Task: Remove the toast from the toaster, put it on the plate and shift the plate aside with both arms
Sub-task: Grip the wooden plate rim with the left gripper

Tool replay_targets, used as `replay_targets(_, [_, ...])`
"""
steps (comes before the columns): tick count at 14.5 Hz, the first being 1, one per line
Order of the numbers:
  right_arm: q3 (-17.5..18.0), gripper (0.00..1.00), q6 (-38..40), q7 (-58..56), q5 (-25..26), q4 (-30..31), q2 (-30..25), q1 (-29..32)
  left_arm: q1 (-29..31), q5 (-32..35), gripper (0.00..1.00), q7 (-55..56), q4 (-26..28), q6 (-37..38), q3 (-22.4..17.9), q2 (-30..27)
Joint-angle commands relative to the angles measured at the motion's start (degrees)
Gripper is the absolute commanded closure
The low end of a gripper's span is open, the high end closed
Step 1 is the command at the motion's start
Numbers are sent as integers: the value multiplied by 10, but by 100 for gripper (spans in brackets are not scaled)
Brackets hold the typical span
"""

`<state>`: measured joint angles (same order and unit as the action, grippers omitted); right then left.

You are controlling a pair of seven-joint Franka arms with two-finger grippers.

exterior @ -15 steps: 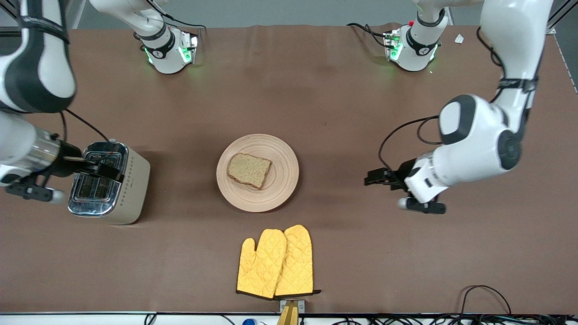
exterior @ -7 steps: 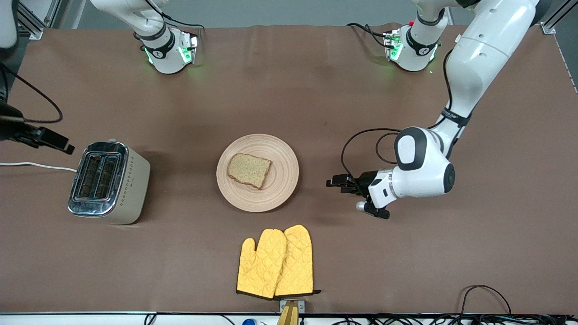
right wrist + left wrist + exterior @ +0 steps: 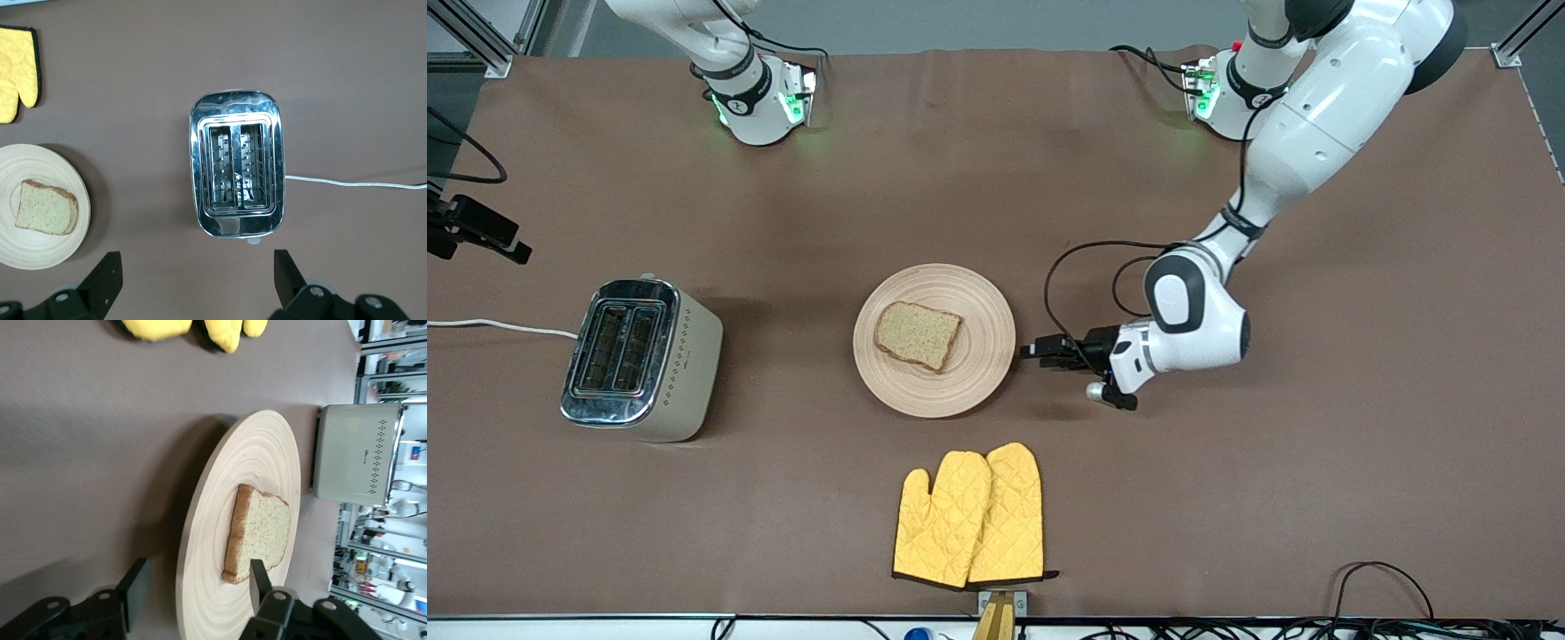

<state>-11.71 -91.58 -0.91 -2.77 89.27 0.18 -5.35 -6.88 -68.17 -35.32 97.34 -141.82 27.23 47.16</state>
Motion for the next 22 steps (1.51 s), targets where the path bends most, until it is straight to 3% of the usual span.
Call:
replay_targets(1, [13, 0, 8, -9, 22, 12, -14, 3, -4, -55, 38, -55, 0, -8, 4, 13])
replay_targets(10, [12, 0, 22, -8, 22, -6, -11, 4, -13, -58, 62, -62, -3, -8, 4, 39])
replay_targets(15, [12, 0, 23, -8, 22, -6, -11, 3, -18, -58, 82, -62, -5, -8, 4, 40])
replay_targets(22, [13, 0, 23, -9, 23, -6, -11, 3, -11, -57, 100, -62, -8, -8, 5, 26])
